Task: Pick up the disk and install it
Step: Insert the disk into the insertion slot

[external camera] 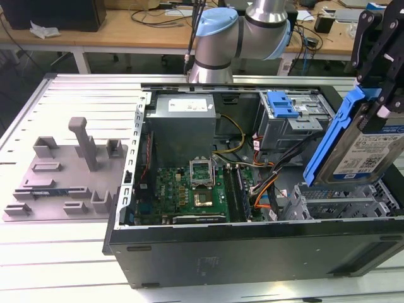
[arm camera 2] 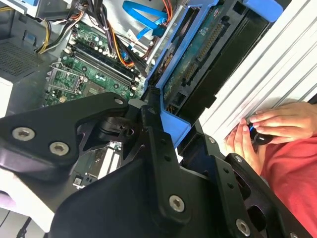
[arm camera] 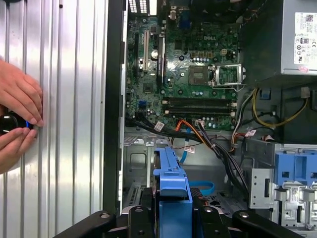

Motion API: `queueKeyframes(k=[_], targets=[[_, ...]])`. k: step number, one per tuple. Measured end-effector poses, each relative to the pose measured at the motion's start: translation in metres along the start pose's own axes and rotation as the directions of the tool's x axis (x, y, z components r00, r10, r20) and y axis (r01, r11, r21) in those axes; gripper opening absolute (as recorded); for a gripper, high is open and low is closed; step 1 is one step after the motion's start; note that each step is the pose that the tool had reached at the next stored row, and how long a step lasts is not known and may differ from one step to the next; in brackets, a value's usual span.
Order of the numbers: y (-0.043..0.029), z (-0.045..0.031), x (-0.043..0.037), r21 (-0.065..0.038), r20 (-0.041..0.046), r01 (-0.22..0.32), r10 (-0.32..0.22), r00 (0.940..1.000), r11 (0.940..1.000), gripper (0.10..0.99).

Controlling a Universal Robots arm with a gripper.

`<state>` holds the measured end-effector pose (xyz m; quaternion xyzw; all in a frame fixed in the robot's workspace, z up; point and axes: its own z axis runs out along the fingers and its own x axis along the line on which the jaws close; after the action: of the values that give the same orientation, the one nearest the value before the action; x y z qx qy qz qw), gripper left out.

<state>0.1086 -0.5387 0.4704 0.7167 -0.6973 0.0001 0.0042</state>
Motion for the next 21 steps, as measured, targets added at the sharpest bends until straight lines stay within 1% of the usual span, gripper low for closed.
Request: queueKeyframes(k=[16, 21], targets=[[-0.0011, 0.0083, 0.0012, 0.000, 0.0024, 0.000, 0.000, 1.0000, 1.0000, 0.369], [-0.0014, 0.0109, 0.0024, 0.000, 0.0044, 0.000, 0.000, 1.0000, 1.0000, 0.369]])
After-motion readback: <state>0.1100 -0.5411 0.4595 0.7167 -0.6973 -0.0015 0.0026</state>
